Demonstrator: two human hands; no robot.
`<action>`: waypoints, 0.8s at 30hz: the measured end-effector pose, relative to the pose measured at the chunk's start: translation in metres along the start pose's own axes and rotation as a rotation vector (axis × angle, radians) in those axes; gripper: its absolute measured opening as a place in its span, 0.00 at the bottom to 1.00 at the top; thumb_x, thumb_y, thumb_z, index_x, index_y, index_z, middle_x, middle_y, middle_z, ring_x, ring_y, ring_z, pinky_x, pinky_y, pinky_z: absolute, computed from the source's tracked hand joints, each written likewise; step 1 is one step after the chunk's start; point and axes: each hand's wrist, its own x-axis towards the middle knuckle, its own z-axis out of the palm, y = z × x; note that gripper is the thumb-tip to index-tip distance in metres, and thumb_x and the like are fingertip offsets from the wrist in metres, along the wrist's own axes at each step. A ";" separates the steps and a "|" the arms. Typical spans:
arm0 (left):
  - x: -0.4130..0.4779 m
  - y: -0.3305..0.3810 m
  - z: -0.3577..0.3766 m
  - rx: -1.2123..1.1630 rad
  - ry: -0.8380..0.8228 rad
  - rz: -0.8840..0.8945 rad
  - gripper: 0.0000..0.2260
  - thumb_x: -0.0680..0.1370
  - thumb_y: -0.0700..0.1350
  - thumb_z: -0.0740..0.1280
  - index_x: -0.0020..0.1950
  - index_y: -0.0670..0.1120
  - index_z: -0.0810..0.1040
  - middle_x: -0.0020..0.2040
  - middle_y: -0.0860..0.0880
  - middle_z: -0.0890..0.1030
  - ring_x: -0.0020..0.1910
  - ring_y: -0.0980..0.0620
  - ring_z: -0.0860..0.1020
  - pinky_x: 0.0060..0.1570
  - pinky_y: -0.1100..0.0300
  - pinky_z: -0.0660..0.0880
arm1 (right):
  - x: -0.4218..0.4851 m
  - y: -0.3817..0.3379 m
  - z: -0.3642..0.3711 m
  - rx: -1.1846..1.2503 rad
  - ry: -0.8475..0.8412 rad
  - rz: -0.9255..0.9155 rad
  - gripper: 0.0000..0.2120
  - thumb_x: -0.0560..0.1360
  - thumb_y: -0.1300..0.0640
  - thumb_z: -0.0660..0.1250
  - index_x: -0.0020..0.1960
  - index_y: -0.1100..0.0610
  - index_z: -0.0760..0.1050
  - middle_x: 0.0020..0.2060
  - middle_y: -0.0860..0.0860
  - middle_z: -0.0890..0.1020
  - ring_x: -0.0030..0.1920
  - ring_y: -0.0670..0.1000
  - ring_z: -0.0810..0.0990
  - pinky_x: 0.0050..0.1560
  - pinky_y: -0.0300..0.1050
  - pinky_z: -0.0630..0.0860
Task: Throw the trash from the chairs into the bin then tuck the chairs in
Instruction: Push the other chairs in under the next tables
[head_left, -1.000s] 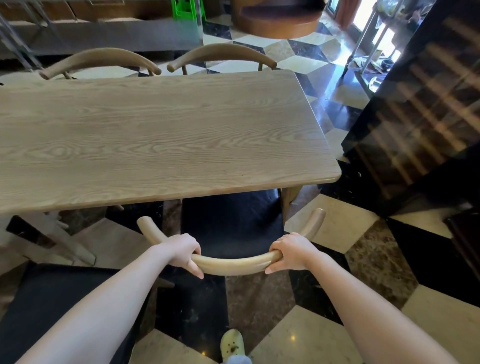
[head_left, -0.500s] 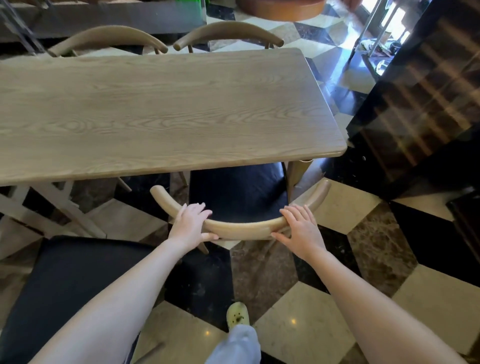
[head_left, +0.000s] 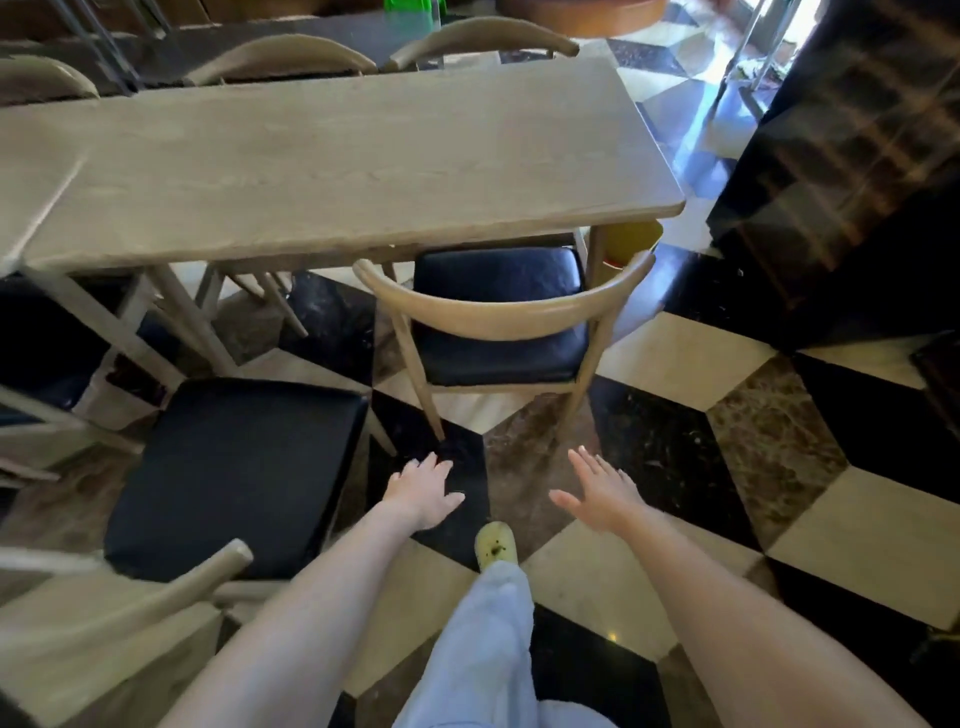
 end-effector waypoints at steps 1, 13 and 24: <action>-0.012 -0.003 0.013 -0.026 -0.042 -0.005 0.28 0.81 0.56 0.57 0.79 0.48 0.54 0.79 0.47 0.56 0.78 0.44 0.55 0.75 0.47 0.57 | -0.012 -0.001 0.013 -0.021 -0.058 -0.010 0.37 0.78 0.35 0.53 0.79 0.50 0.43 0.79 0.49 0.45 0.79 0.52 0.46 0.76 0.54 0.47; -0.189 -0.131 0.117 -0.216 -0.276 -0.083 0.20 0.81 0.53 0.59 0.72 0.51 0.70 0.72 0.47 0.71 0.70 0.47 0.70 0.68 0.50 0.68 | -0.136 -0.123 0.100 -0.219 -0.620 -0.229 0.34 0.77 0.37 0.58 0.78 0.51 0.55 0.77 0.51 0.58 0.76 0.55 0.57 0.75 0.52 0.56; -0.289 -0.347 0.151 -0.300 -0.255 -0.156 0.19 0.81 0.52 0.59 0.71 0.48 0.73 0.70 0.48 0.73 0.70 0.48 0.71 0.67 0.53 0.68 | -0.192 -0.345 0.187 -0.320 -0.757 -0.300 0.24 0.79 0.50 0.62 0.72 0.57 0.67 0.72 0.54 0.69 0.72 0.55 0.67 0.72 0.47 0.64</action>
